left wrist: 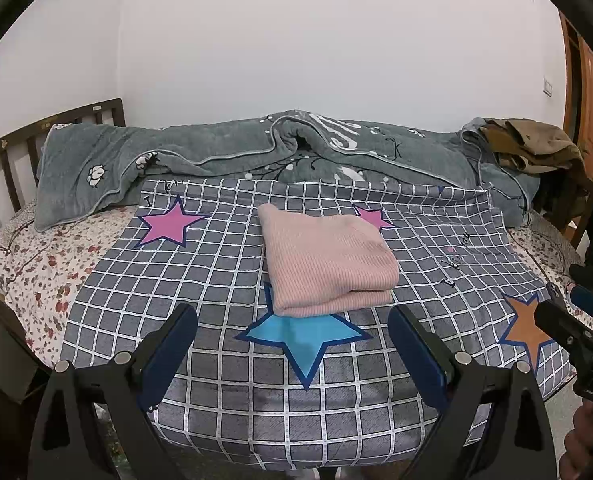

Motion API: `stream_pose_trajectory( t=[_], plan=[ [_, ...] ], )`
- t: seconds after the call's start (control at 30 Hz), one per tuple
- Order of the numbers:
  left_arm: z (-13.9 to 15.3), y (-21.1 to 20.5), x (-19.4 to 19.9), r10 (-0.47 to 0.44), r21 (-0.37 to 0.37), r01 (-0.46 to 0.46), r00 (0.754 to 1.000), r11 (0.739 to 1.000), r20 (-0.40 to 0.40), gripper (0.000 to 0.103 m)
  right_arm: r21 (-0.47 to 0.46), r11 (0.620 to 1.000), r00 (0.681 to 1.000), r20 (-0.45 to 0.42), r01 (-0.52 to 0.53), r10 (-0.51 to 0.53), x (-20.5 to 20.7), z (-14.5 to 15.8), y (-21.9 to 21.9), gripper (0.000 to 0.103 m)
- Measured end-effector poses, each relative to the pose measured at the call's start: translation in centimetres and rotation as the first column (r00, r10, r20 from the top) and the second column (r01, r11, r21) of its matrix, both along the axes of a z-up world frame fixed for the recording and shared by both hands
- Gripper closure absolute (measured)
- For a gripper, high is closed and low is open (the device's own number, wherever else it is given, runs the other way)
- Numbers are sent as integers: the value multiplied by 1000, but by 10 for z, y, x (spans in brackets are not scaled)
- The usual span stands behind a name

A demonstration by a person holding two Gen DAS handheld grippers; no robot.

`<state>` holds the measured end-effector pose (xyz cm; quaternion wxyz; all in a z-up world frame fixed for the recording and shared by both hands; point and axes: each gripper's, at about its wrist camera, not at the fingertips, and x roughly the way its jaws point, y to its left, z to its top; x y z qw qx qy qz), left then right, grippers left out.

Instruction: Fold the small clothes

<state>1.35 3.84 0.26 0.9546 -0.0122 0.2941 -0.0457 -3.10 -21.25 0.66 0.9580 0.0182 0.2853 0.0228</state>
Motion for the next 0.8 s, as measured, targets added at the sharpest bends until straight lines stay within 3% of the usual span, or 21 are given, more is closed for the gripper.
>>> stream_pose_trajectory(
  t=[0.8],
  plan=[
    [6, -2, 2, 4, 3, -4, 1000, 1000, 8, 6, 6, 1000, 1000, 0, 6, -6, -1, 2, 0, 0]
  ],
)
